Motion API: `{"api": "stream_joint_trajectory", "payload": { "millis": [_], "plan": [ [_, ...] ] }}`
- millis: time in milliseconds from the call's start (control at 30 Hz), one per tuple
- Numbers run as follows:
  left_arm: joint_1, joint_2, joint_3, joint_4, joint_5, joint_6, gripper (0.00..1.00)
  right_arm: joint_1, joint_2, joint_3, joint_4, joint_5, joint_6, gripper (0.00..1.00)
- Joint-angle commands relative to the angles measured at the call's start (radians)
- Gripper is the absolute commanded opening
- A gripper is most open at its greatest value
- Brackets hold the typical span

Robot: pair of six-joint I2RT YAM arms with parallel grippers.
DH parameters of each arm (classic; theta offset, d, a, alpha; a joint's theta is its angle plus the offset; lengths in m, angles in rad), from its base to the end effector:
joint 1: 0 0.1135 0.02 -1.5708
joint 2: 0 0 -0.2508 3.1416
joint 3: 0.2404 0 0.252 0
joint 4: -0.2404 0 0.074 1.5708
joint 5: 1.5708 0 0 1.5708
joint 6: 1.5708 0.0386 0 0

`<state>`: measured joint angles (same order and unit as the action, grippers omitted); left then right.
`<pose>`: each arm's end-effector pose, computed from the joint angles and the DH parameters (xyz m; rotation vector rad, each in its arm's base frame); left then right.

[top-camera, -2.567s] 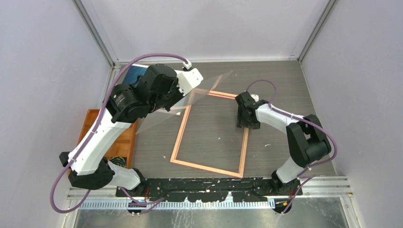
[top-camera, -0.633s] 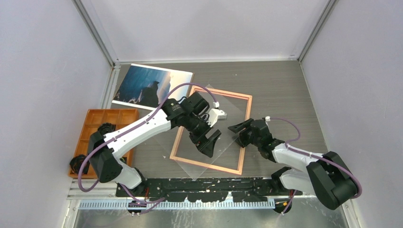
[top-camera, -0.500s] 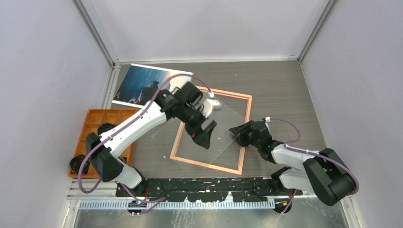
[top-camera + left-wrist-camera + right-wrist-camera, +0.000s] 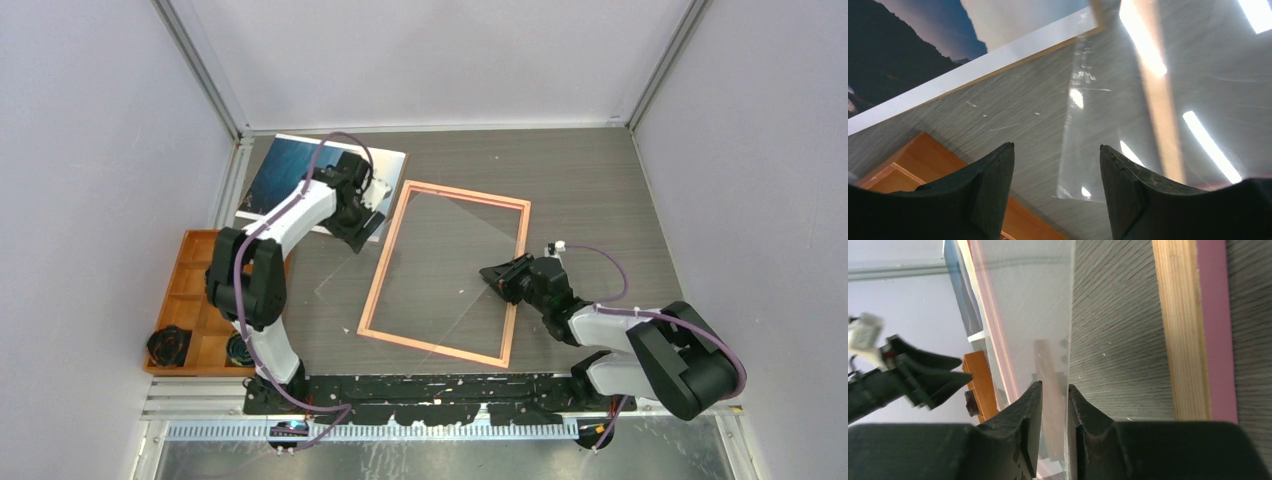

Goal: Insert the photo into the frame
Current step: Place the photo frame item in the photo frame.

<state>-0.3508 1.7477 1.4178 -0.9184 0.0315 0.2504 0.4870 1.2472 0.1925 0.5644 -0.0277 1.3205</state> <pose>0.3290 -0.1217 0.2311 0.8420 2.6917 -0.0674 0.1873 0.1004 0.1150 0.9001 2.0799 1.0873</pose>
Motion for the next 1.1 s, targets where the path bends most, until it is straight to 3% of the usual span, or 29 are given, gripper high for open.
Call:
{"api": "stream_joint_trajectory", "payload": {
  "millis": [0,167,367,467,600,700,733,900,1067],
  "plan": [
    [-0.004,0.067,-0.066,0.198,-0.285,0.094,0.63,-0.005,0.05,0.006,0.144,-0.054,-0.02,0.3],
    [-0.001,0.122,-0.131,0.323,-0.396,0.13,0.6,-0.024,0.146,0.0,0.25,-0.11,0.01,0.31],
    [-0.001,0.101,-0.128,0.243,-0.237,0.123,0.59,-0.11,0.274,-0.007,0.488,-0.228,0.05,0.19],
    [-0.001,0.073,-0.126,0.181,-0.135,0.126,0.59,-0.154,0.332,0.036,0.526,-0.324,0.062,0.18],
    [-0.001,0.036,-0.139,0.107,0.012,0.142,0.59,-0.177,0.41,0.079,0.542,-0.406,0.069,0.36],
    [-0.001,0.017,-0.167,0.089,0.062,0.154,0.59,-0.177,0.451,0.078,0.568,-0.407,0.084,0.62],
    [-0.001,0.016,-0.178,0.089,0.066,0.156,0.59,-0.177,0.458,0.074,0.57,-0.404,0.087,0.65],
    [-0.001,0.012,-0.228,0.097,0.072,0.161,0.58,-0.168,0.424,0.057,0.45,-0.384,0.028,0.75],
    [-0.001,-0.004,-0.253,0.101,0.078,0.154,0.58,-0.148,0.253,0.087,0.088,-0.328,-0.105,0.81]
  ]
}}
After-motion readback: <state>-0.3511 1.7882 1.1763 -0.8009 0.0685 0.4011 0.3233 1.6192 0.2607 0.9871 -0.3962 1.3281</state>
